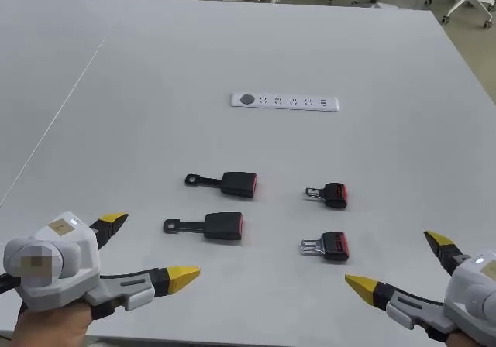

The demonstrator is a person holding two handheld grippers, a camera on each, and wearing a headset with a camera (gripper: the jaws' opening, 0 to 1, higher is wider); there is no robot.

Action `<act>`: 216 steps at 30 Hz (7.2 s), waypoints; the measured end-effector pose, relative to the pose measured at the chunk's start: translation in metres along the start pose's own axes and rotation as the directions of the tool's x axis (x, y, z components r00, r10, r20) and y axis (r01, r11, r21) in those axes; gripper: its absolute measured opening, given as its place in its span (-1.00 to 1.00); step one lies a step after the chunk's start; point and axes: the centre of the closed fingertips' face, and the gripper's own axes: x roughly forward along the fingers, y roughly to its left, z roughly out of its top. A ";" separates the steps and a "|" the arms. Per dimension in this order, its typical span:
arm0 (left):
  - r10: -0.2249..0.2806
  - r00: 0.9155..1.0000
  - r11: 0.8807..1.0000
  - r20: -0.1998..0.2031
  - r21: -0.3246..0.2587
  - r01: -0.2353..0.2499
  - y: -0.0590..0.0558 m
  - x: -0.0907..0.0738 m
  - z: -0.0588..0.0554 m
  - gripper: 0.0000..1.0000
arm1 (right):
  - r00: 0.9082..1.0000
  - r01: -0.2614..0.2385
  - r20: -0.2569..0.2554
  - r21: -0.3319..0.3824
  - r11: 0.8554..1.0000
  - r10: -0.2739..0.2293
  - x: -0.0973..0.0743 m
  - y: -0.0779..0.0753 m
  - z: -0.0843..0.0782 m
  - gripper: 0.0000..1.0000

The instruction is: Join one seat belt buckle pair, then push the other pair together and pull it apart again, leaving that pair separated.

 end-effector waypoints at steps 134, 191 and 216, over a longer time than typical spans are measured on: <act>-0.335 0.752 0.712 -0.568 0.371 0.597 0.013 0.151 -0.056 0.31 | 0.691 -0.668 -0.564 -0.260 0.697 0.451 0.112 0.013 -0.064 0.33; -0.281 0.639 0.563 -0.716 0.416 0.714 0.008 0.155 -0.091 -0.37 | 0.539 -0.733 -0.801 -0.294 0.614 0.260 0.107 0.003 -0.088 -0.31; -0.246 0.626 0.550 -0.740 0.426 0.719 0.005 0.152 -0.092 -0.37 | 0.512 -0.755 -0.831 -0.314 0.576 0.218 0.126 0.034 -0.079 -0.31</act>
